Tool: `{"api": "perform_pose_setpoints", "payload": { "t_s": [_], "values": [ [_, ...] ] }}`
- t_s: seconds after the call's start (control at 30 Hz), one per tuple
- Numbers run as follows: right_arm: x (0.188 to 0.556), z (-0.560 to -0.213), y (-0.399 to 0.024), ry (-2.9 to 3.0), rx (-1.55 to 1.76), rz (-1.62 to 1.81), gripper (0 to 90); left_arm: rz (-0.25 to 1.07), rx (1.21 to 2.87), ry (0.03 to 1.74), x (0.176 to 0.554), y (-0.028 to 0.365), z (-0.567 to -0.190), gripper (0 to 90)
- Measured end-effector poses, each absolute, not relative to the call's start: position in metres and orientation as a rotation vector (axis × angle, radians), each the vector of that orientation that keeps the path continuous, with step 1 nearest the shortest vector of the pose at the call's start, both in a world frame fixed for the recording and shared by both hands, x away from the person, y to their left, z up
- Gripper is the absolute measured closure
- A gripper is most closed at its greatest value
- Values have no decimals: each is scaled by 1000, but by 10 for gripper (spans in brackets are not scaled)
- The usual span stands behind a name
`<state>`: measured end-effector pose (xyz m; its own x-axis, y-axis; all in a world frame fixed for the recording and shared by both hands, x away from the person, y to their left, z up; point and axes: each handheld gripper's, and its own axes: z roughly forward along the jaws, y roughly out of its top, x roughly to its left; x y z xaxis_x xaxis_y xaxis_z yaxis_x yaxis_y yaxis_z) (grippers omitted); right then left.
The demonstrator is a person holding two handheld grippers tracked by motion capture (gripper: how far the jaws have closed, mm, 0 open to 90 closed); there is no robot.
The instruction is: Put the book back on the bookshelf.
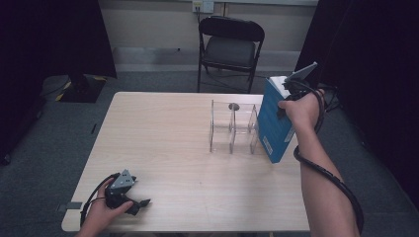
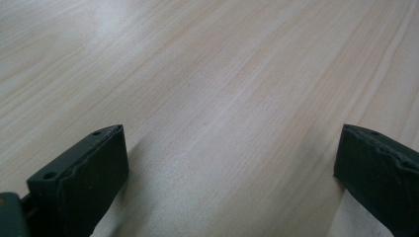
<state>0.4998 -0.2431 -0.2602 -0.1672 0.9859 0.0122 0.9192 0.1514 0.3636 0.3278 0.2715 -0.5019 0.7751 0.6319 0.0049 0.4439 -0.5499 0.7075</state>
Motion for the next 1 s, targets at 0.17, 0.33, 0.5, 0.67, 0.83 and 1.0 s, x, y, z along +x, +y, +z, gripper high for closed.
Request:
{"api": "perform_pose_setpoints", "payload": {
  "t_s": [0.17, 0.33, 0.5, 0.67, 0.83, 1.0],
  "values": [
    [502, -262, -240, 2182, 1850, 437, 617, 340, 2244, 797, 328, 271, -502, 0],
    [507, -262, -239, 2190, 1859, 426, 617, 335, 2243, 797, 328, 271, -502, 0],
    [510, -263, -239, 2159, 1840, 452, 616, 340, 2244, 797, 328, 271, -502, 0],
    [513, -265, -237, 2157, 1841, 441, 616, 339, 2244, 797, 328, 271, -502, 0],
    [516, -270, -236, 2153, 1853, 450, 616, 339, 2244, 801, 327, 271, -502, 0],
    [518, -273, -235, 2147, 1851, 454, 616, 339, 2244, 800, 327, 271, -502, 0]
  ]
}}
